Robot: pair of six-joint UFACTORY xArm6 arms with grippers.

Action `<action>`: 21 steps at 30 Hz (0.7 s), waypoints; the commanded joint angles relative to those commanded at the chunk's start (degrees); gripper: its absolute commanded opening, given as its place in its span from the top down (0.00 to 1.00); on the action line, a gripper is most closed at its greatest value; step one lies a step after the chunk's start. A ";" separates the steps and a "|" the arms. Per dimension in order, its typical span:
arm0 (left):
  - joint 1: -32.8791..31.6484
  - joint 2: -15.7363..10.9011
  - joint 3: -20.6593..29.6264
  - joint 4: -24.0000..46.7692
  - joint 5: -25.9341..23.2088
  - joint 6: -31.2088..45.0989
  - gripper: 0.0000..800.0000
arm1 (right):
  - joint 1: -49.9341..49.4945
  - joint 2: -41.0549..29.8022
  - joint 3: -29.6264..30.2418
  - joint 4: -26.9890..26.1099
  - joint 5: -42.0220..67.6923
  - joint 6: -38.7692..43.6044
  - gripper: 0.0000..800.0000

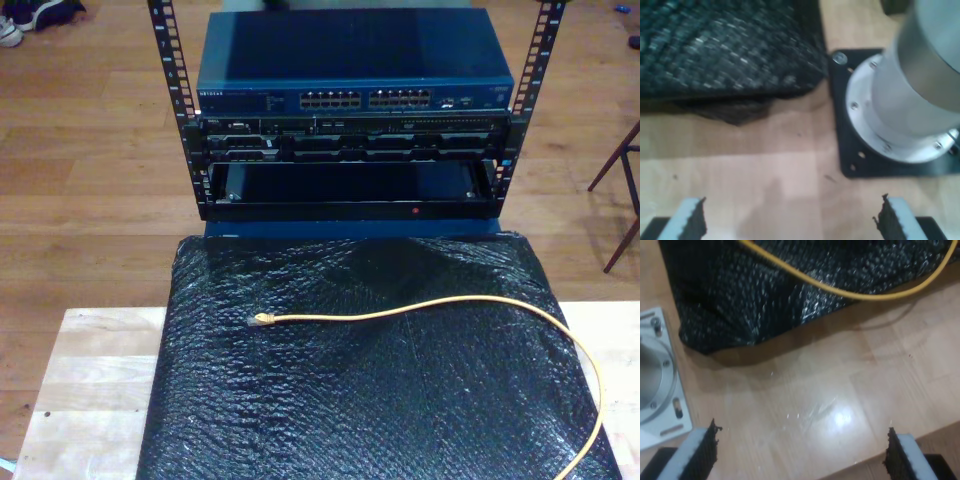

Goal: Grab the cable and plug it in

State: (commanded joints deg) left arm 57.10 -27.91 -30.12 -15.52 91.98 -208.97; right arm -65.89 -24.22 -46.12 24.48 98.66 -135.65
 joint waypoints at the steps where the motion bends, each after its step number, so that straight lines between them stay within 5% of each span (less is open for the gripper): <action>1: -0.53 0.00 0.00 -0.44 0.00 -1.05 0.00 | 0.79 0.00 -0.18 0.18 0.00 0.35 0.01; 21: -9.32 -0.26 0.18 -5.27 -0.09 -13.10 0.00 | 19.52 -2.90 -0.79 11.43 0.00 16.18 0.01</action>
State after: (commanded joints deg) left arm 47.78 -28.18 -29.95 -20.79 91.89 -222.07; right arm -46.37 -27.12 -46.91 35.91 98.66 -119.47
